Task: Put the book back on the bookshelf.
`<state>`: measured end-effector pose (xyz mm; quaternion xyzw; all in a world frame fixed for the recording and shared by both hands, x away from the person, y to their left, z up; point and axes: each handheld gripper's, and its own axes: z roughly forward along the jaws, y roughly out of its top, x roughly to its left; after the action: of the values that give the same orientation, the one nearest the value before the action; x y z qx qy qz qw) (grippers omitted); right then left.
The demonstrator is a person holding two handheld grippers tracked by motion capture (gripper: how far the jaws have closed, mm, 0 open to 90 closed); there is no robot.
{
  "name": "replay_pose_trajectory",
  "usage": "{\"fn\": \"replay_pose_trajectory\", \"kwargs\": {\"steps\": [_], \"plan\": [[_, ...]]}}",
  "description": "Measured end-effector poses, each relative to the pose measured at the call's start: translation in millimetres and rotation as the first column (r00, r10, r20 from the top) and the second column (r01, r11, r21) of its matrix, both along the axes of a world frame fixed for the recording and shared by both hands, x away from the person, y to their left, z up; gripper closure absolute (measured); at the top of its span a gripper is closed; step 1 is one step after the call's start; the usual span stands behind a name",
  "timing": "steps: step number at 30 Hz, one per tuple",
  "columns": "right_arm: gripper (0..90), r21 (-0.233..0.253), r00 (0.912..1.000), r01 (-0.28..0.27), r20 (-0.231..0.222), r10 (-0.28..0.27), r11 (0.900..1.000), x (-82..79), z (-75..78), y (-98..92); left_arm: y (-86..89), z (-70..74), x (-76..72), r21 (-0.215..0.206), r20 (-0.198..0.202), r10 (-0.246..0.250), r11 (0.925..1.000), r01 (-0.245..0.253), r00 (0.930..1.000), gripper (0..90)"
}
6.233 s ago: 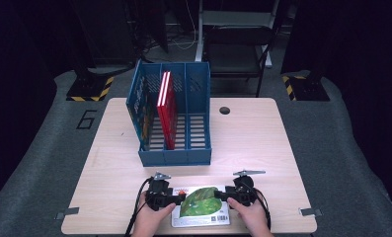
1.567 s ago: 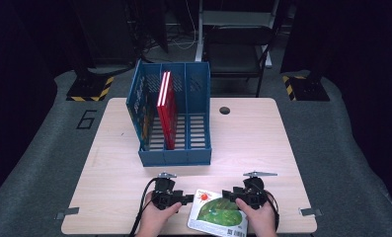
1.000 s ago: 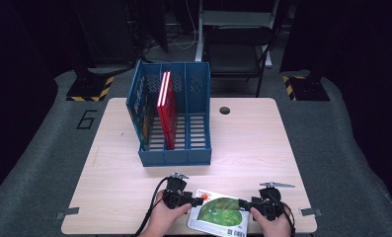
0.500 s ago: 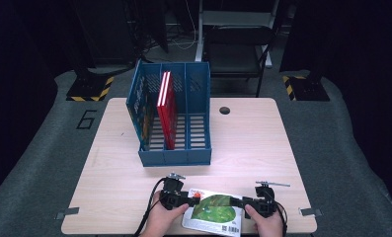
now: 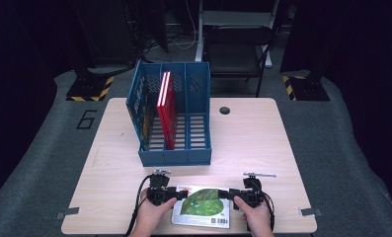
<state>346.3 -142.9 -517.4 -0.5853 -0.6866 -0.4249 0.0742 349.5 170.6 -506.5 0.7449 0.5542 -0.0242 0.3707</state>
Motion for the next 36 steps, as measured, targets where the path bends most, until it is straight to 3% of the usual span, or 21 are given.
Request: {"fn": "replay_pose_trajectory", "kwargs": {"steps": [3,6,12,19,21,25,29,31,32,36], "plan": [[37.1,-0.007,1.0,-0.005,0.006,0.005,1.0,3.6,0.3,5.0,4.1,-1.4,1.9,-0.019,-0.02,0.017,0.9997,-0.018,0.9996,40.6],[36.2,-0.019,0.9988,-0.031,0.038,0.032,0.999,7.9,-0.7,10.3,7.6,-1.6,1.7,-0.011,-0.02,0.014,0.9998,-0.015,0.9997,39.8],[37.7,-0.031,0.9993,-0.037,0.006,0.037,0.999,3.0,2.0,11.8,10.6,-0.3,-5.5,-0.028,-0.045,0.018,0.9994,-0.019,0.9988,39.7],[34.3,-0.106,0.998,-0.06,0.012,0.061,0.993,-9.7,6.1,19.1,9.3,0.2,-14.4,-0.023,-0.066,0.013,0.9996,-0.014,0.9978,37.9],[34.2,-0.093,0.9982,-0.058,0.009,0.059,0.994,-8.4,5.4,18.4,9.3,-0.6,-11.5,-0.023,-0.047,0.028,0.9993,-0.029,0.9985,37.6],[34.4,-0.065,0.9987,-0.05,0.001,0.05,0.997,-3.6,4.5,18.7,11.1,-0.7,-4.9,-0.022,-0.044,0.041,0.9989,-0.042,0.9982,37.8],[35.7,-0.078,0.9977,-0.058,0.031,0.06,0.995,5.9,3.3,24.0,13.7,-0.4,6.1,-0.011,-0.036,0.063,0.9979,-0.063,0.9974,37.7],[35.9,-0.074,0.9979,-0.056,0.026,0.058,0.996,7.5,3.5,24.7,14.3,-0.4,7.8,-0.009,-0.035,0.067,0.9977,-0.067,0.9972,37.7],[36.6,-0.063,0.9988,-0.049,0.003,0.05,0.997,12.2,4.2,25.9,16.5,-0.7,11.5,-0.014,-0.037,0.066,0.9977,-0.067,0.9971,37.7],[36.5,-0.083,0.9985,-0.054,-0.001,0.054,0.995,24.9,5.5,30.2,20.6,-0.5,17.4,-0.024,-0.047,0.071,0.9971,-0.073,0.9963,37.9]]}}
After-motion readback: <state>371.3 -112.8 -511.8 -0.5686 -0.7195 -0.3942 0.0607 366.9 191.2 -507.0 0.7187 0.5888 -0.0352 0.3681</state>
